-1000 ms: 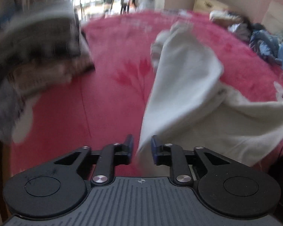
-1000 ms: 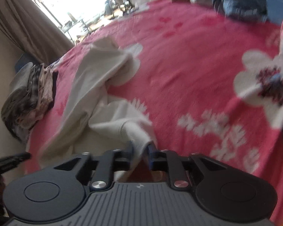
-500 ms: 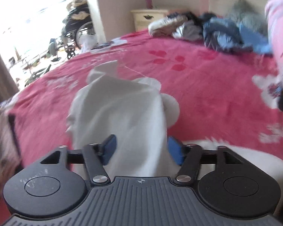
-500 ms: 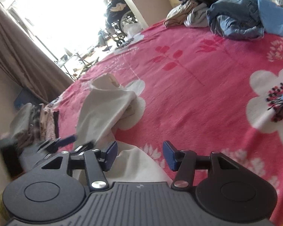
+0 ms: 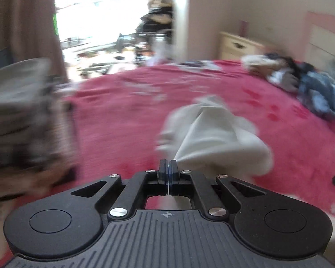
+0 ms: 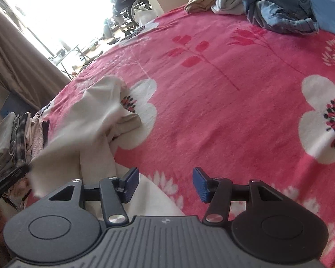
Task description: Fold clothes
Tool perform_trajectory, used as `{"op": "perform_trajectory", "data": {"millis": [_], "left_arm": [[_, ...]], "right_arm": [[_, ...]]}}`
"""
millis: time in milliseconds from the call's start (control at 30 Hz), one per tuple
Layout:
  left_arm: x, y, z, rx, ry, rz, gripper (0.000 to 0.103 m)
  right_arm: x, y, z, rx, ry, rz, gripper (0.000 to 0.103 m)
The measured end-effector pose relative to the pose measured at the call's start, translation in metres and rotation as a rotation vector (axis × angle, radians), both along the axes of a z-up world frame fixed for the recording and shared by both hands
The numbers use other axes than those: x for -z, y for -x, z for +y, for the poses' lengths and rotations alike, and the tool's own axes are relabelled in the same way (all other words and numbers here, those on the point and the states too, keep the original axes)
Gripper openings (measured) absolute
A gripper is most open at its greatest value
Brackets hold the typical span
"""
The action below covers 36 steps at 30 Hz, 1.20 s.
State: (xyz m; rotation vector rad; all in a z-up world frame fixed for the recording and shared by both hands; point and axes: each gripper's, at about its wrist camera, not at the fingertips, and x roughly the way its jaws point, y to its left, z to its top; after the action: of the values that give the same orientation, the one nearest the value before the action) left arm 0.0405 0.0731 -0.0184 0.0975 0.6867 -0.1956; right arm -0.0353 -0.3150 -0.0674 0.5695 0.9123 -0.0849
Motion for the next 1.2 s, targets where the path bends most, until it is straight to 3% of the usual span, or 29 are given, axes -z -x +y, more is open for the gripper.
{"op": "perform_trajectory", "data": {"millis": [200,267,333,367,400,433,533,767,933,1000,1067,1200], "left_arm": [[0.008,0.044,0.082,-0.236,-0.172,0.081,0.000],[0.017,0.054,0.105,-0.277,-0.179,0.124,0.000],[0.018,0.066,0.117,-0.301,-0.136,0.141,0.001],[0.018,0.067,0.117,-0.293,-0.102,0.152,0.001],[0.019,0.069,0.114,-0.267,-0.059,0.164,0.009],[0.019,0.071,0.110,-0.238,-0.014,0.176,0.027],[0.026,0.079,0.086,-0.134,0.046,0.190,0.057],[0.051,0.077,0.022,0.092,0.099,0.218,0.070],[0.073,0.068,-0.010,0.170,0.024,0.211,0.078],[0.080,0.065,-0.014,0.163,0.008,0.200,0.080],[0.087,0.063,-0.016,0.141,-0.004,0.195,0.081],[0.096,0.058,-0.015,0.071,0.040,0.209,0.084]], "right_arm": [[-0.001,-0.019,0.023,-0.072,0.032,-0.008,0.056],[-0.002,-0.025,0.032,-0.105,0.044,-0.010,0.056],[-0.002,-0.030,0.042,-0.138,0.055,-0.013,0.057],[-0.002,-0.033,0.047,-0.155,0.061,-0.014,0.057],[-0.002,-0.035,0.052,-0.173,0.067,-0.014,0.061],[0.001,-0.038,0.059,-0.200,0.079,-0.008,0.064],[0.013,-0.048,0.075,-0.286,0.099,0.013,0.076],[0.026,-0.088,0.115,-0.466,0.095,0.059,0.092],[0.042,-0.116,0.152,-0.580,0.161,0.125,0.096],[0.053,-0.121,0.165,-0.566,0.266,0.185,0.091],[0.054,-0.115,0.170,-0.551,0.299,0.176,0.087],[0.049,-0.103,0.168,-0.532,0.358,0.160,0.053]]}}
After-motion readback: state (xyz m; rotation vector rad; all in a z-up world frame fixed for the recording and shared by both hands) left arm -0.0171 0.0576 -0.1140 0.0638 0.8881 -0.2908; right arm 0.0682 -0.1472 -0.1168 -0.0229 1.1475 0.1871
